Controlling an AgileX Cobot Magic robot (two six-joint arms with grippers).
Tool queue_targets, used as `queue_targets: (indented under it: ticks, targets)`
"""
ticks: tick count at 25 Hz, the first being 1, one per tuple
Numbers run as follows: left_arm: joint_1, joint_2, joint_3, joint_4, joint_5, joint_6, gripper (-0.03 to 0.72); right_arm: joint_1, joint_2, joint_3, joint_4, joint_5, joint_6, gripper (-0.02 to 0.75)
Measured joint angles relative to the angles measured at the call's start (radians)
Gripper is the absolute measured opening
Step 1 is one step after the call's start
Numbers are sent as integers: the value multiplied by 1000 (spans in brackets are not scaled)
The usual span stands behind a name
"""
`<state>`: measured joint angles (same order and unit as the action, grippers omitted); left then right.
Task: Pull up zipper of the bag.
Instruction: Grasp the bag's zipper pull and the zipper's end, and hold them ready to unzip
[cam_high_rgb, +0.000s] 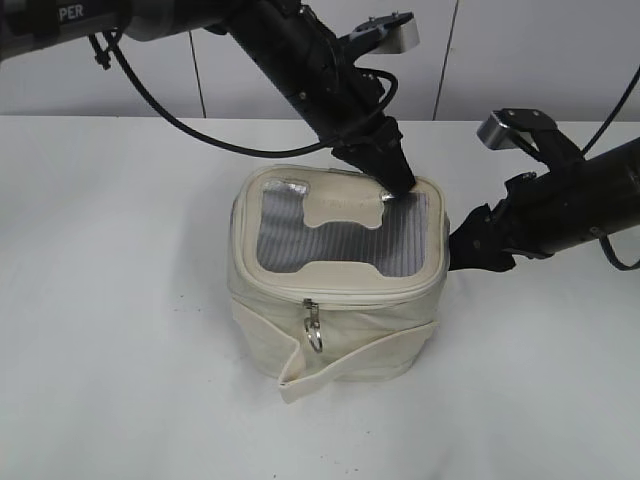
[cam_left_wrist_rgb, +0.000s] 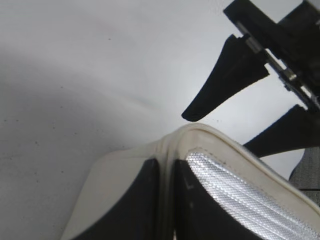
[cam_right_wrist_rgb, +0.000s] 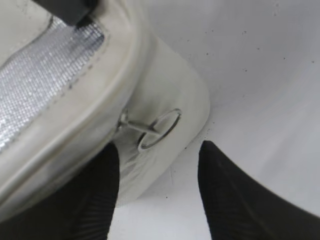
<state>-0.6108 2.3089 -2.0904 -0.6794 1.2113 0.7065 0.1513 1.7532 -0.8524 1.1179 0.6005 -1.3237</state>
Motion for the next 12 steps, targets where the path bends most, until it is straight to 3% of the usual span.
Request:
queue_targets:
  ticks: [7, 9, 12]
  targets:
    - [0, 0, 0, 1, -1, 0, 56, -2, 60, -3, 217, -35, -212, 389]
    - [0, 0, 0, 3, -2, 0, 56, -2, 80, -12, 270, -35, -261, 309]
    - [0, 0, 0, 2, -2, 0, 55, -2, 101, -40, 316, -36, -287, 87]
